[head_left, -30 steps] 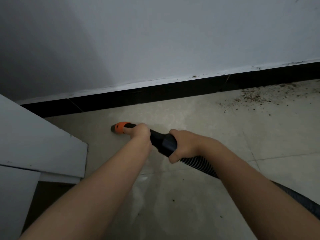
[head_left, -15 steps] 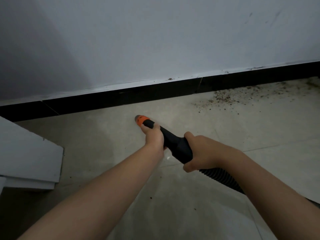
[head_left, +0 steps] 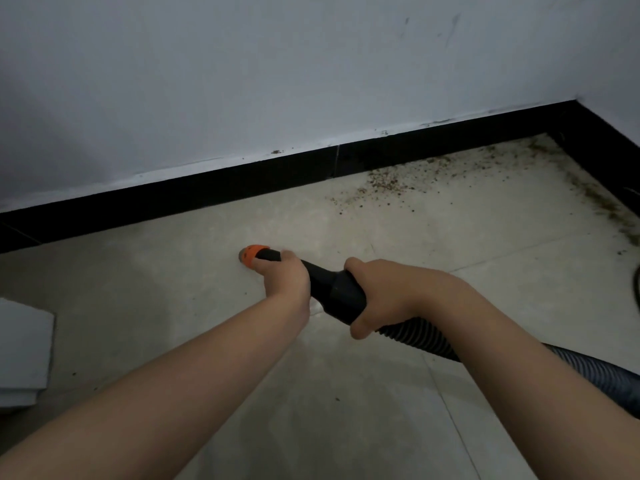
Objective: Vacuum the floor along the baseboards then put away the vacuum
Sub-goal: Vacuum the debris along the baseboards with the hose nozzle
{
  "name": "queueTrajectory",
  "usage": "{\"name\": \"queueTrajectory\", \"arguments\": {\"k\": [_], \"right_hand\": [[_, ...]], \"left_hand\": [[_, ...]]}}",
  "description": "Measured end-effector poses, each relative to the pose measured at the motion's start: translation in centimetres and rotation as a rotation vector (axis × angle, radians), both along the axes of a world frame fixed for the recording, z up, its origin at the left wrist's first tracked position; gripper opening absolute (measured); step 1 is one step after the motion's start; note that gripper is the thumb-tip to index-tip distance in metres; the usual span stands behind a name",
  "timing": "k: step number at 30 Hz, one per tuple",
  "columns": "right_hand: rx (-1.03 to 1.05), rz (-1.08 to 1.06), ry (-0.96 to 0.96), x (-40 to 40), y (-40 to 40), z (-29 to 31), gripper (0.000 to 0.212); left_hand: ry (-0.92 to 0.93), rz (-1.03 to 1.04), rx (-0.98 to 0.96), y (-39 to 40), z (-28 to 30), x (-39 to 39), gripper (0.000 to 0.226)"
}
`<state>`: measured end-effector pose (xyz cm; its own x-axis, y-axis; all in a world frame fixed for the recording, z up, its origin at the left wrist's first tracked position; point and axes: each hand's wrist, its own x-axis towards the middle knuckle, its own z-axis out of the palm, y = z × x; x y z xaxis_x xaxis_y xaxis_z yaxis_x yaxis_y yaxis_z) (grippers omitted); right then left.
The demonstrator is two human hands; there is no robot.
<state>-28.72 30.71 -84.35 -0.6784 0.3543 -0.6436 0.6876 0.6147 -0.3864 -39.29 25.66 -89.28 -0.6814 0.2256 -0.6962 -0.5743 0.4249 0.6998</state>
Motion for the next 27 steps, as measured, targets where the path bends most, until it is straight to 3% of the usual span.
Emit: {"name": "queueTrajectory", "arguments": {"k": [10, 17, 27], "right_hand": [[0.195, -0.038, -0.059, 8.3, -3.6, -1.3, 0.052], [0.051, -0.186, -0.12, 15.3, -2.4, -1.2, 0.054], [0.025, -0.441, 0.01, 16.0, -1.9, -3.8, 0.052]], "left_hand": [[0.012, -0.551, -0.137, -0.1, -0.6, 6.3, 0.06], [-0.193, -0.556, -0.051, 0.1, 0.2, 11.7, 0.066], [0.007, -0.638, -0.026, 3.7, -0.6, 13.2, 0.064]]}}
